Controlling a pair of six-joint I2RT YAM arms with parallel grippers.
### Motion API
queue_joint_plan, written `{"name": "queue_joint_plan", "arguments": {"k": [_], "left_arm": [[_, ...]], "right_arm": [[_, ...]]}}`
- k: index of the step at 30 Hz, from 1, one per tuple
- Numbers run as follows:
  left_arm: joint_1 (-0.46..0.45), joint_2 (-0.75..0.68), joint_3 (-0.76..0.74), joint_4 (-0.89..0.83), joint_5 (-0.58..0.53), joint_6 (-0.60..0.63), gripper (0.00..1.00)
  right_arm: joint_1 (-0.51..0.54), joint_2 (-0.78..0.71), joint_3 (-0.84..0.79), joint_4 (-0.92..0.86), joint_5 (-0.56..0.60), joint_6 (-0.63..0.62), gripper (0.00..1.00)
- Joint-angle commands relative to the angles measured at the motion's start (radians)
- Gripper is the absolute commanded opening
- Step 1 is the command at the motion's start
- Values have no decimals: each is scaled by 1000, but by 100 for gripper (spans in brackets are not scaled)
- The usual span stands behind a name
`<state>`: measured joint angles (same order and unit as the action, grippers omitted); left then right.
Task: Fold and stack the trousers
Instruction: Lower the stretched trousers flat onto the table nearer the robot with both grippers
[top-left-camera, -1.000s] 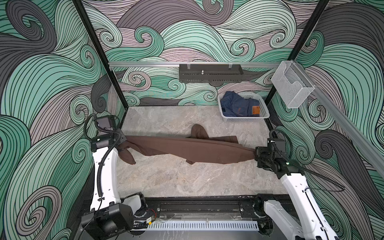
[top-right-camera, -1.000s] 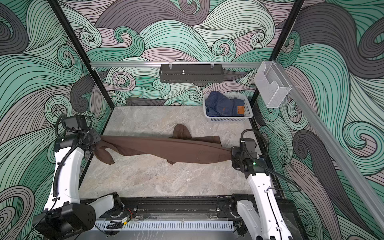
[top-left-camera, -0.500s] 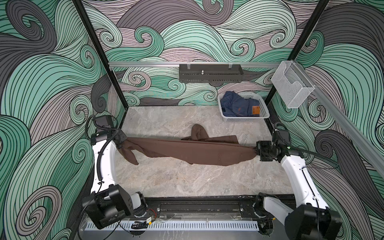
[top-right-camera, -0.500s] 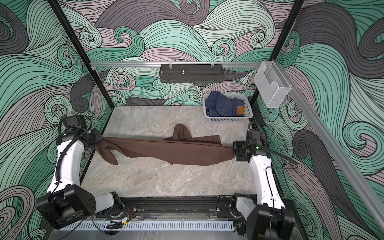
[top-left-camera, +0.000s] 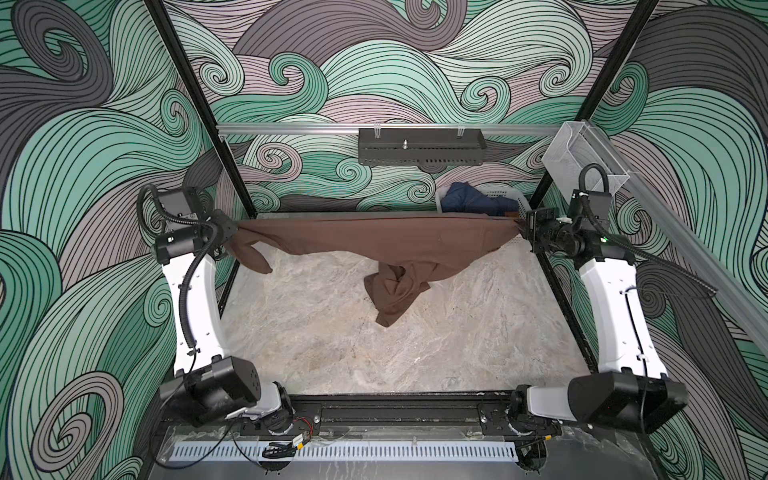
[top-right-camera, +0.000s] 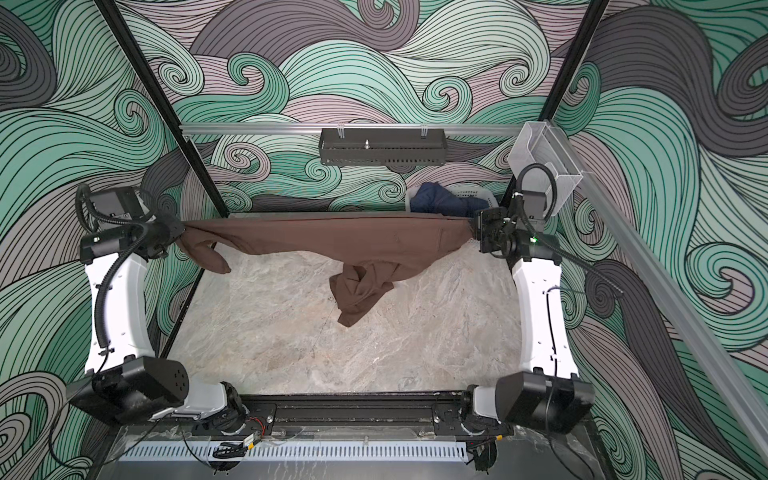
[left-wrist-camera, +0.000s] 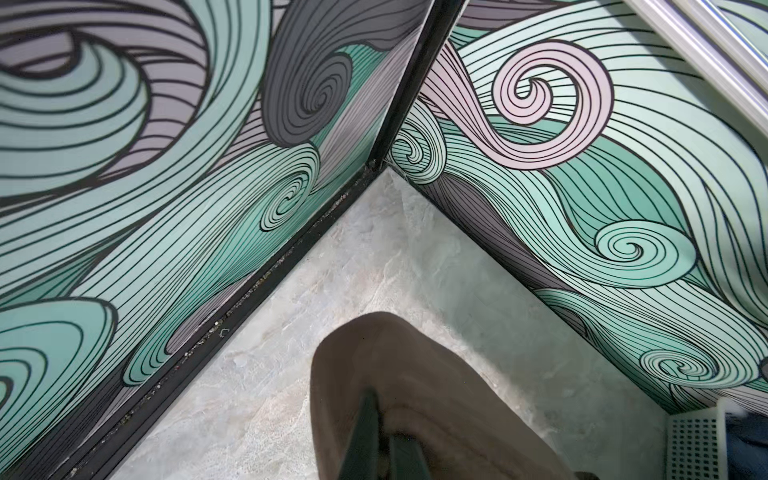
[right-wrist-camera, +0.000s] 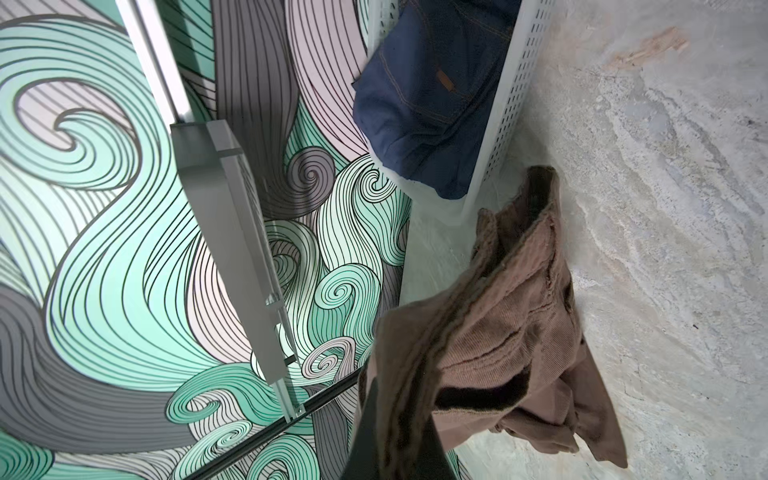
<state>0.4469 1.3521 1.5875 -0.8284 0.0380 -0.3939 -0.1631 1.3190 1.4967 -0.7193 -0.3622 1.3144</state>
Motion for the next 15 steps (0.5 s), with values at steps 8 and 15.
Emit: {"name": "queue_joint_plan", "arguments": {"k": [8,15], "left_arm": [[126,-250,-503,126,-98,-59,0],[150,-335,-694,170,-173,-63,0]], "right_arm": [[-74,-268,-446,-130,242,-160,0],[-114,-417,-704,-142,330,-225,0]]}}
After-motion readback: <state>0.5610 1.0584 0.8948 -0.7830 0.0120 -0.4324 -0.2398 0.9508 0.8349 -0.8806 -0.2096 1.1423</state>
